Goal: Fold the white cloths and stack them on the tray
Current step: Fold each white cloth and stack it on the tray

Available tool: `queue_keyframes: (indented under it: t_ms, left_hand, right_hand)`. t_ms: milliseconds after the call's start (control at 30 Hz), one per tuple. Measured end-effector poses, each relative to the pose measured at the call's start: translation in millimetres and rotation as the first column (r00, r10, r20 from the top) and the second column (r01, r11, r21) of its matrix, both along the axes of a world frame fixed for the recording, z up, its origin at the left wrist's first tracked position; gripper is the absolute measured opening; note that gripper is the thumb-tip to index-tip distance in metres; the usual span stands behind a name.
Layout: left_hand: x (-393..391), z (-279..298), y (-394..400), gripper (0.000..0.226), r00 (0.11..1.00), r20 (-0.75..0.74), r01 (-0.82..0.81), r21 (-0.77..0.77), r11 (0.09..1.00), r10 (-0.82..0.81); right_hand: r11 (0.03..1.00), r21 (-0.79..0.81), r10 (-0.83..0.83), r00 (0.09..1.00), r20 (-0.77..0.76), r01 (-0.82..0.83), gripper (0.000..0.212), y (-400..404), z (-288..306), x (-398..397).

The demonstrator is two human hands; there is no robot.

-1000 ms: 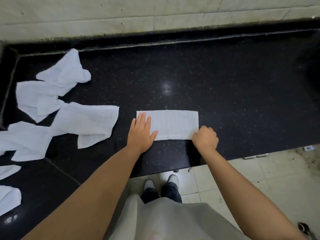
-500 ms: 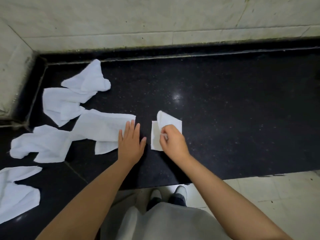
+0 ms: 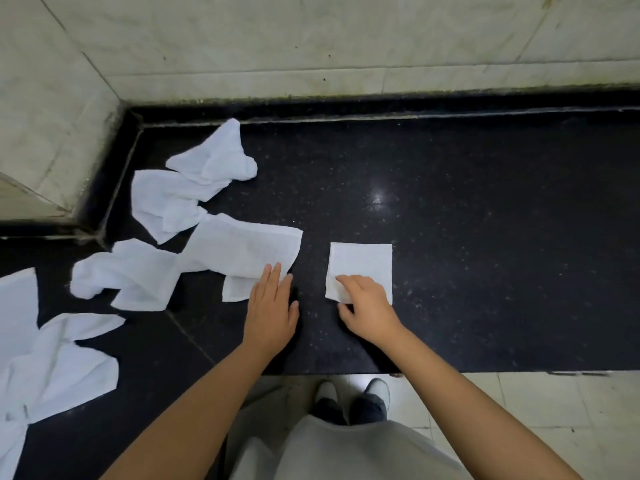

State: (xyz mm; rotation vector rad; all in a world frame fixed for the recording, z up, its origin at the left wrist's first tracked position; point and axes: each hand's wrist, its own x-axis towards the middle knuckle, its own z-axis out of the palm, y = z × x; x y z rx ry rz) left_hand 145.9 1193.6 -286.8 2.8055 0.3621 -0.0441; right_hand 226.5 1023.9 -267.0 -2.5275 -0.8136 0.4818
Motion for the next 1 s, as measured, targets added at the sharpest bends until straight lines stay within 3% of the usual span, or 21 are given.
queue_keyframes:
  t_ms: [67, 167, 267, 367, 433, 500, 667, 767, 833, 900, 1000]
  left_hand:
    - [9.8, -1.7, -7.3, 0.045, 0.991, 0.08, 0.108, -0.01, 0.994, -0.107]
    - [26.6, -3.1, -26.7, 0.035, 0.931, 0.194, 0.322, -0.039, 0.946, -0.309]
    - [38.4, -6.5, -47.5, 0.034, 0.879, 0.108, 0.467, 0.008, 0.884, -0.465]
    - [44.9, -10.7, -54.3, 0.024, 0.874, 0.062, 0.475, 0.098, 0.875, -0.482]
    - [48.4, -13.9, -51.9, 0.036, 0.883, 0.034, 0.457, 0.163, 0.874, -0.468]
    - [52.7, -16.0, -49.0, 0.038, 0.879, 0.043, 0.452, 0.238, 0.86, -0.474]
    - [63.6, -8.8, -49.0, 0.034, 0.868, 0.009, 0.469, 0.312, 0.826, -0.496]
    - [75.1, -1.9, -56.2, 0.027, 0.846, 0.073, 0.479, 0.328, 0.814, -0.528]
    - [86.5, 5.7, -64.5, 0.017, 0.785, 0.16, 0.516, 0.366, 0.775, -0.598]
    - [101.1, 16.2, -78.5, 0.006, 0.666, 0.272, 0.583, 0.392, 0.712, -0.695]
    - [127.8, 34.3, -116.0, 0.009, 0.496, 0.349, 0.68, 0.412, 0.606, -0.795]
  right_hand:
    - [1.0, -0.018, -0.009, 0.991, 0.13, 0.012, 0.042, -22.3, -0.9, 1.9]
    - [0.983, -0.179, -0.008, 0.976, 0.217, 0.048, 0.044, -45.4, -3.1, 7.5]
    - [0.967, -0.249, -0.012, 0.984, 0.176, 0.057, 0.047, -53.2, -3.4, 8.2]
    - [0.968, -0.251, 0.043, 0.977, 0.207, 0.011, 0.032, -51.7, -4.8, 12.1]
    - [0.968, -0.25, 0.078, 0.978, 0.196, -0.027, 0.015, -49.3, -4.9, 17.2]
    - [0.964, -0.26, 0.098, 0.982, 0.164, -0.053, 0.021, -47.9, -5.0, 22.6]
    - [0.995, -0.054, -0.076, 0.995, 0.067, 0.08, 0.027, -44.2, 13.5, 29.4]
    - [0.981, 0.067, -0.184, 0.982, 0.052, 0.18, 0.027, -54.4, 29.3, 31.8]
    - [0.961, 0.114, -0.257, 0.965, 0.051, 0.25, 0.027, -70.4, 39.1, 33.6]
    - [0.937, 0.143, -0.328, 0.943, 0.049, 0.319, 0.026, -95.6, 49.8, 34.7]
    - [0.892, 0.191, -0.425, 0.904, 0.05, 0.409, 0.029, -146.9, 67.3, 31.9]
